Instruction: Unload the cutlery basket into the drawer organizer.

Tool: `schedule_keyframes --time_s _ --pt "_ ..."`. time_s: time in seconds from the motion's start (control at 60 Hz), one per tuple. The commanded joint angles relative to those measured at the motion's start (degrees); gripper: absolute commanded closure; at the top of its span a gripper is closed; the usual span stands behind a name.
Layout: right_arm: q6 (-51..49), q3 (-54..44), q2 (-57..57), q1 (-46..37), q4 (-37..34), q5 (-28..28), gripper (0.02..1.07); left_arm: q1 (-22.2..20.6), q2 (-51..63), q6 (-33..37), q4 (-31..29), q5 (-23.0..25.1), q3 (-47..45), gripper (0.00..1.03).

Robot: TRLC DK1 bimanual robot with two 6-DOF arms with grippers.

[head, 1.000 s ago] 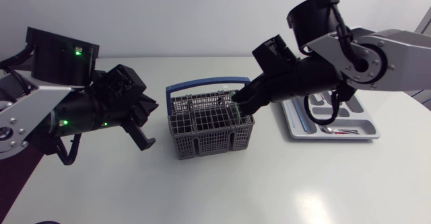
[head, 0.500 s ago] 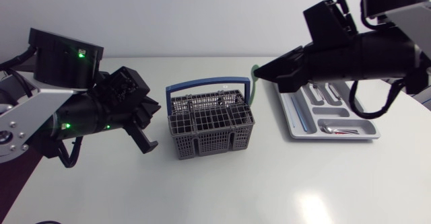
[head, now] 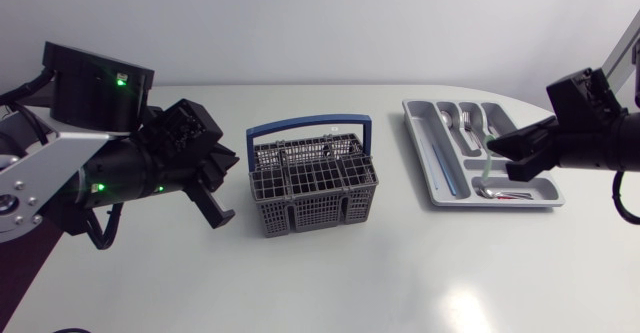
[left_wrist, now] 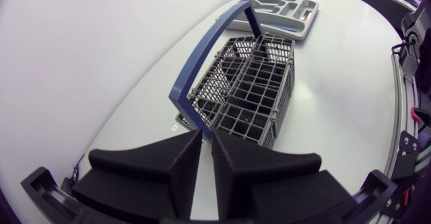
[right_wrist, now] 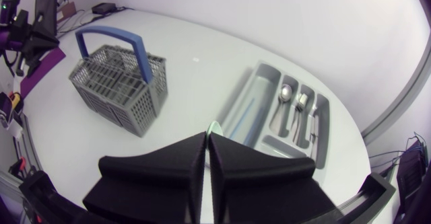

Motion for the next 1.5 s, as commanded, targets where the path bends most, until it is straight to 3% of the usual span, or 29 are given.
schedule_keyframes --time_s 0.0,0.3,0.517,0.967,1.117,1.3,1.483 --pt "-6.7 -3.1 2.7 -4.8 1.9 -0.3 1.01 -0.6 -0.3 -1.3 0.0 -0.5 -0.4 0.84" --pt "-14.0 -6.0 13.1 -14.9 14.0 -0.8 1.01 -0.6 -0.3 -1.2 0.5 -0.5 -0.9 0.84" --pt "-15.3 -6.5 21.6 -15.5 25.1 4.3 1.01 -0.3 -0.3 -1.2 0.7 -0.5 -1.3 0.84" --pt "-15.3 -6.3 32.2 -12.4 30.6 10.3 1.01 -0.2 -0.4 -1.2 0.7 -0.4 -1.6 0.84" --pt "-15.1 -6.0 33.0 -11.2 30.6 11.3 0.7 -0.3 -0.4 -1.2 0.5 -0.4 -1.5 0.84" --pt "-15.0 -6.0 29.1 -11.2 29.1 11.2 0.46 -0.1 -0.9 -1.2 -0.1 -0.5 -1.3 0.84" --pt "-13.5 -5.8 19.5 -9.5 22.1 8.7 0.43 0.0 -1.7 -1.3 -0.2 -0.5 -2.0 0.84"
